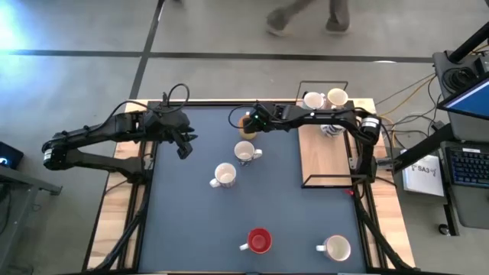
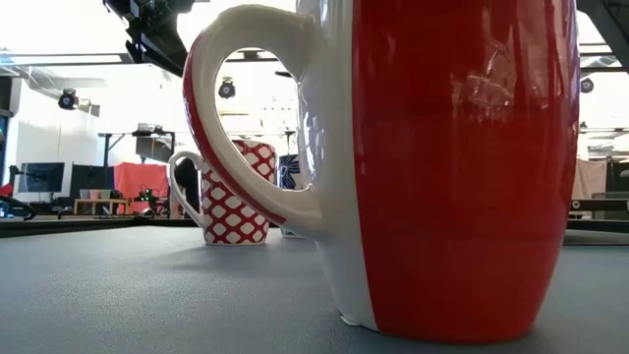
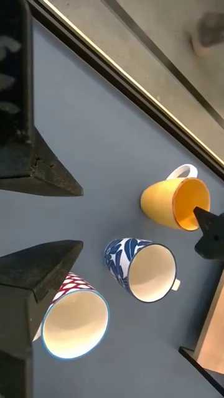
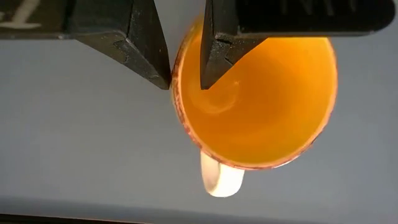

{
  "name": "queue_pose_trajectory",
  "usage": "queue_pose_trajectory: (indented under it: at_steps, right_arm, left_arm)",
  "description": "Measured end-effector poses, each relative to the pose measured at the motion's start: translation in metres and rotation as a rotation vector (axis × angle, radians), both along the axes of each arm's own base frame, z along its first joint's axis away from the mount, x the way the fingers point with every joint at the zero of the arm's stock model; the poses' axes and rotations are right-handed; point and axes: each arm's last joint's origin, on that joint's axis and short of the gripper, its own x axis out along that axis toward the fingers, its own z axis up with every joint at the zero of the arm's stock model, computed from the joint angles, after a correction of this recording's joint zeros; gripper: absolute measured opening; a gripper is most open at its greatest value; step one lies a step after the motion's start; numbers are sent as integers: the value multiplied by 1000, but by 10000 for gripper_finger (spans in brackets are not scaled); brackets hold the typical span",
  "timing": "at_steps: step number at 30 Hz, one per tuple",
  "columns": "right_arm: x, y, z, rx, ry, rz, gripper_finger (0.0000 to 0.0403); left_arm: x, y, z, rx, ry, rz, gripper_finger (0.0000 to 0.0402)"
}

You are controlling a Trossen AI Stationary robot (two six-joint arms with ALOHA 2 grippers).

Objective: Place coffee mugs
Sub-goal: Put the yellow cup on the shelf aligned with the dark blue cup

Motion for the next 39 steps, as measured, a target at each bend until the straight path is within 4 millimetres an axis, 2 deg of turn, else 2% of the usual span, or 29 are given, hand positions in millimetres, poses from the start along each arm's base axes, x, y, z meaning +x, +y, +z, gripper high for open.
queue_pose_trajectory:
  at_steps: [7,13,16,32,39]
  right_arm:
    - [2,-2,-10,2,34,13,71]
    - [2,-2,-13,-1,58,45,20]
    - [1,-2,-13,6,69,57,17]
    - [-17,-2,17,85,347,231,14]
    - [-32,-7,37,88,333,249,14]
  left_arm:
    - [0,0,0,0,1,0,107]
    - [0,0,0,0,1,1,107]
    - [0,0,0,0,1,1,107]
    - [1,0,-15,-26,30,22,107]
    - [2,1,-19,-39,25,36,107]
